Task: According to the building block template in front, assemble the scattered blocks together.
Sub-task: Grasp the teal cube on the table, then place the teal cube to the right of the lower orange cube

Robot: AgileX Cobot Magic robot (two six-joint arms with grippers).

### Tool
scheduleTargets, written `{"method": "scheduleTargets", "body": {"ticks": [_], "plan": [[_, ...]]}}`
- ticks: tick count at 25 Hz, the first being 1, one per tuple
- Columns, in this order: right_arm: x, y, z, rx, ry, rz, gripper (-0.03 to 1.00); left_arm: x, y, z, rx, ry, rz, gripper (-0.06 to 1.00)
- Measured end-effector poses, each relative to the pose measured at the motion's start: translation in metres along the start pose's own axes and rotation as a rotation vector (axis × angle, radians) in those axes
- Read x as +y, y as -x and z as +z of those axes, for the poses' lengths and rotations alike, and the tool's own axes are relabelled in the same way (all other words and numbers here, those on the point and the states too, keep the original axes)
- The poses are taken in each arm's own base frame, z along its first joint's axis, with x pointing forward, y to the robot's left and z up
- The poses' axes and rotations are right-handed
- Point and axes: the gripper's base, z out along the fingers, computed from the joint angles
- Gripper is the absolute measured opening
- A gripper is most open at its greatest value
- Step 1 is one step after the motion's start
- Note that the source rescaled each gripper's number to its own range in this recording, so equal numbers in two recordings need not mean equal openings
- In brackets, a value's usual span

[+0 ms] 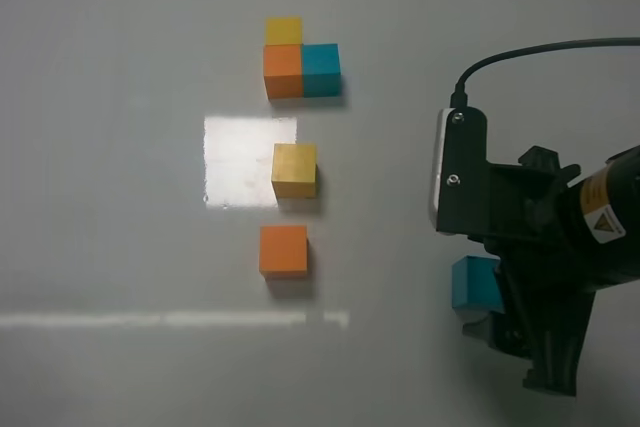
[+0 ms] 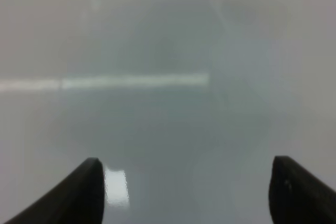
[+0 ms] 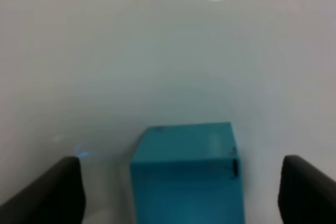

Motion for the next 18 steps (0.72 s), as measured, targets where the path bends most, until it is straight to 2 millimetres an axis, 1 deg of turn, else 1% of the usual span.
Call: {"method": "scheduleTargets", "body": {"ticks": [5, 6, 7, 9, 10, 13, 15, 16, 18], "plan": [[0.005, -0.006, 0.007, 0.039, -0.003, -0.022, 0.84, 0.0, 0.0, 0.0, 0.0, 0.0, 0.001, 0.93], [0.006, -0.007, 0.009, 0.045, -0.001, -0.024, 0.79, 0.0, 0.0, 0.0, 0.0, 0.0, 0.001, 0.93], [0.006, -0.008, 0.009, 0.045, -0.002, -0.026, 0.69, 0.0, 0.0, 0.0, 0.0, 0.0, 0.001, 0.93], [0.006, -0.007, 0.009, 0.04, -0.008, -0.029, 0.34, 0.0, 0.0, 0.0, 0.0, 0.0, -0.001, 0.93], [0.006, -0.007, 0.009, 0.039, -0.009, -0.031, 0.3, 0.0, 0.0, 0.0, 0.0, 0.0, -0.002, 0.93], [0.006, -0.008, 0.008, 0.043, -0.007, -0.066, 0.3, 0.0, 0.0, 0.0, 0.0, 0.0, -0.001, 0.93], [0.004, -0.007, 0.003, 0.057, 0.001, -0.088, 0.3, 0.0, 0.0, 0.0, 0.0, 0.0, 0.0, 0.93], [0.0, -0.004, -0.002, 0.055, -0.004, -0.101, 0.3, 0.0, 0.0, 0.0, 0.0, 0.0, 0.0, 0.93], [-0.008, 0.007, -0.019, 0.025, -0.027, -0.121, 0.3, 0.0, 0.0, 0.0, 0.0, 0.0, 0.0, 0.93]]}}
